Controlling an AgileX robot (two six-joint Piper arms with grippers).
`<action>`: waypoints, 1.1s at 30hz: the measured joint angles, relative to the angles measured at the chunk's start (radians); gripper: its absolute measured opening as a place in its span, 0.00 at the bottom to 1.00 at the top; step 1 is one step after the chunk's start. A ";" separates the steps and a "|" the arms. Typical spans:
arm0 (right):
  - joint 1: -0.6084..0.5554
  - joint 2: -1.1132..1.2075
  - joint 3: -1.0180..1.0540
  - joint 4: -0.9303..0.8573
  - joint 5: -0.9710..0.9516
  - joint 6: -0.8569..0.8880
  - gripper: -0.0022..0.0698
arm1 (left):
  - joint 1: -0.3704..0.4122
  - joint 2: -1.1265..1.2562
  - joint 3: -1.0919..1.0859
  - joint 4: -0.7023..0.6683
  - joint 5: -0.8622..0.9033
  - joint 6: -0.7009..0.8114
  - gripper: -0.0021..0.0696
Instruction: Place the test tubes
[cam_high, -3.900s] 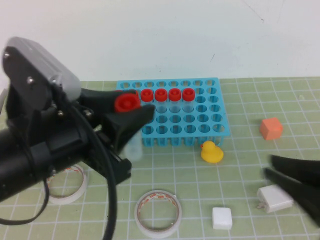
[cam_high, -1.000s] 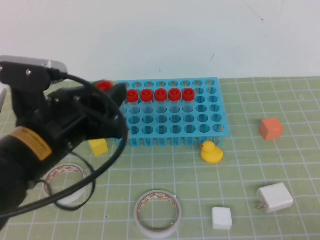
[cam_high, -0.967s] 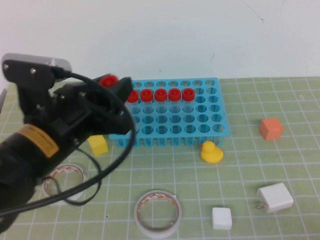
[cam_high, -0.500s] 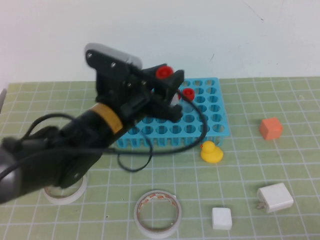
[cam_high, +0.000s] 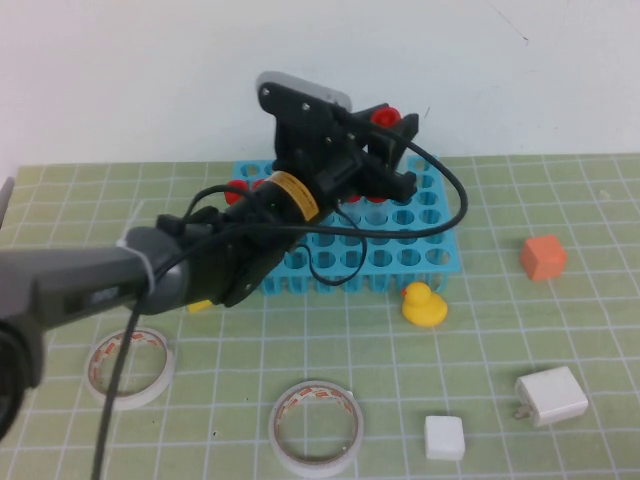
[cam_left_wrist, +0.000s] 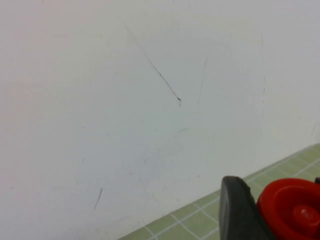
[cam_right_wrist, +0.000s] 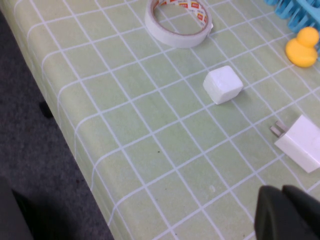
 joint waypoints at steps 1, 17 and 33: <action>0.000 0.000 0.000 0.000 0.000 0.000 0.03 | 0.000 0.015 -0.015 0.007 0.000 0.000 0.38; 0.000 0.000 0.000 0.000 0.000 0.000 0.03 | -0.002 0.191 -0.117 -0.047 -0.028 -0.005 0.38; 0.000 0.000 0.000 0.000 0.000 0.000 0.03 | -0.002 0.280 -0.224 -0.029 0.013 0.085 0.38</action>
